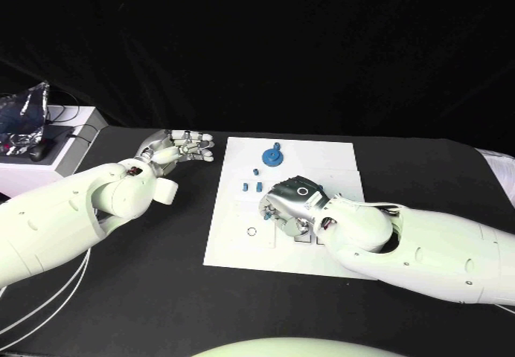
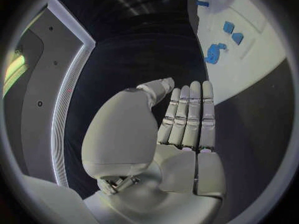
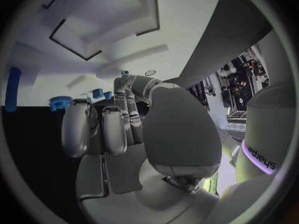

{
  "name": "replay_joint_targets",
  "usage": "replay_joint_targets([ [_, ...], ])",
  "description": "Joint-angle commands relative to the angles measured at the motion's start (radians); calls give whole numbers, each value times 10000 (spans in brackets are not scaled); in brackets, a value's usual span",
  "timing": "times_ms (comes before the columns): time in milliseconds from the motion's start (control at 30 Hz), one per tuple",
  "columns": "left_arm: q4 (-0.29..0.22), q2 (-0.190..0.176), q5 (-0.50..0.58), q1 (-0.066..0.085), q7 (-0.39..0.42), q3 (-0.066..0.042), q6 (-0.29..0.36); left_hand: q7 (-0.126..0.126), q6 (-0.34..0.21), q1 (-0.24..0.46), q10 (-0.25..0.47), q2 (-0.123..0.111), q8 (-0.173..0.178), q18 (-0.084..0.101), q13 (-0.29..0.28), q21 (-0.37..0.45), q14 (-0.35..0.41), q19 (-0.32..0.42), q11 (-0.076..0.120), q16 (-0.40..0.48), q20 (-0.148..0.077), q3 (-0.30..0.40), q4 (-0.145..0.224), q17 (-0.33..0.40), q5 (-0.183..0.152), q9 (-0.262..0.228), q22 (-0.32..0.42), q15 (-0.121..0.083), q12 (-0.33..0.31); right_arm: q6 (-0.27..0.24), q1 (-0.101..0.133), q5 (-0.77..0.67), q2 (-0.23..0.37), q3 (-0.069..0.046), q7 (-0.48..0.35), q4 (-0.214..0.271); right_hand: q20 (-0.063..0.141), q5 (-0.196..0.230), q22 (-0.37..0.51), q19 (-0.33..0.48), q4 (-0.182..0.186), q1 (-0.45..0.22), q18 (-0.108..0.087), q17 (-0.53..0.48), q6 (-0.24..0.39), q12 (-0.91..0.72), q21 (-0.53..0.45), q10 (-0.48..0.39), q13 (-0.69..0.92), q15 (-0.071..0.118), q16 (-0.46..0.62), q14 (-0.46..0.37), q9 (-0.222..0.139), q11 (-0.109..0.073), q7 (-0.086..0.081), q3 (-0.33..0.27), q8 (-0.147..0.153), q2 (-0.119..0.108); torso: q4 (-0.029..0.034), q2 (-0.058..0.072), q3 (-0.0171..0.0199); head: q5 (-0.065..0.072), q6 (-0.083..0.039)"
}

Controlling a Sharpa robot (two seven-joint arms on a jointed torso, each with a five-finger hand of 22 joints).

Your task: Assemble the parts on the task board

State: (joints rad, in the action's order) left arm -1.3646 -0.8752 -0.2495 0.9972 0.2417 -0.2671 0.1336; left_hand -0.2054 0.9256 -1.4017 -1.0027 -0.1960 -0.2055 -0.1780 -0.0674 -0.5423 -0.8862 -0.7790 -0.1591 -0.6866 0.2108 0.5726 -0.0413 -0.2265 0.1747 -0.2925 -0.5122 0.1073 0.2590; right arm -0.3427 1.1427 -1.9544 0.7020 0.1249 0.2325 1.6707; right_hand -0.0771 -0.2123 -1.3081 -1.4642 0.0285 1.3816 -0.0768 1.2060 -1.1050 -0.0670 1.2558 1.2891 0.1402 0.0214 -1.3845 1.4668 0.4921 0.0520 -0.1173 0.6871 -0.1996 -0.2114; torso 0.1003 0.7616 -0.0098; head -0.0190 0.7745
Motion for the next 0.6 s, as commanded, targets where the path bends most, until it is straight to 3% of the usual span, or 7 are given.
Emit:
replay_joint_targets([
  [33,-26,6,46,5,38,-7,-166,-43,-14,33,101,12,-66,48,3,58,50,79,-4,61,18,-7,38,12,-6,8,9,36,-31,191,-8,-164,-22,2,38,-24,52,-36,-1403,-183,-15,-4,176,5,-86,-8,66,74,10,59,-47,369,-18,4,-25,50,-30,93,5,8,-4,6,10],
  [600,-43,-8,46,6,27,-7,-173,-43,-14,33,101,12,-66,48,3,58,50,79,-4,61,18,-7,38,12,-6,8,9,36,-31,218,-8,-368,-158,3,372,-132,52,-36,-1403,-183,-15,-4,176,5,-86,-8,66,74,10,59,-47,369,-18,4,-25,50,-30,93,7,9,-5,14,12],
])
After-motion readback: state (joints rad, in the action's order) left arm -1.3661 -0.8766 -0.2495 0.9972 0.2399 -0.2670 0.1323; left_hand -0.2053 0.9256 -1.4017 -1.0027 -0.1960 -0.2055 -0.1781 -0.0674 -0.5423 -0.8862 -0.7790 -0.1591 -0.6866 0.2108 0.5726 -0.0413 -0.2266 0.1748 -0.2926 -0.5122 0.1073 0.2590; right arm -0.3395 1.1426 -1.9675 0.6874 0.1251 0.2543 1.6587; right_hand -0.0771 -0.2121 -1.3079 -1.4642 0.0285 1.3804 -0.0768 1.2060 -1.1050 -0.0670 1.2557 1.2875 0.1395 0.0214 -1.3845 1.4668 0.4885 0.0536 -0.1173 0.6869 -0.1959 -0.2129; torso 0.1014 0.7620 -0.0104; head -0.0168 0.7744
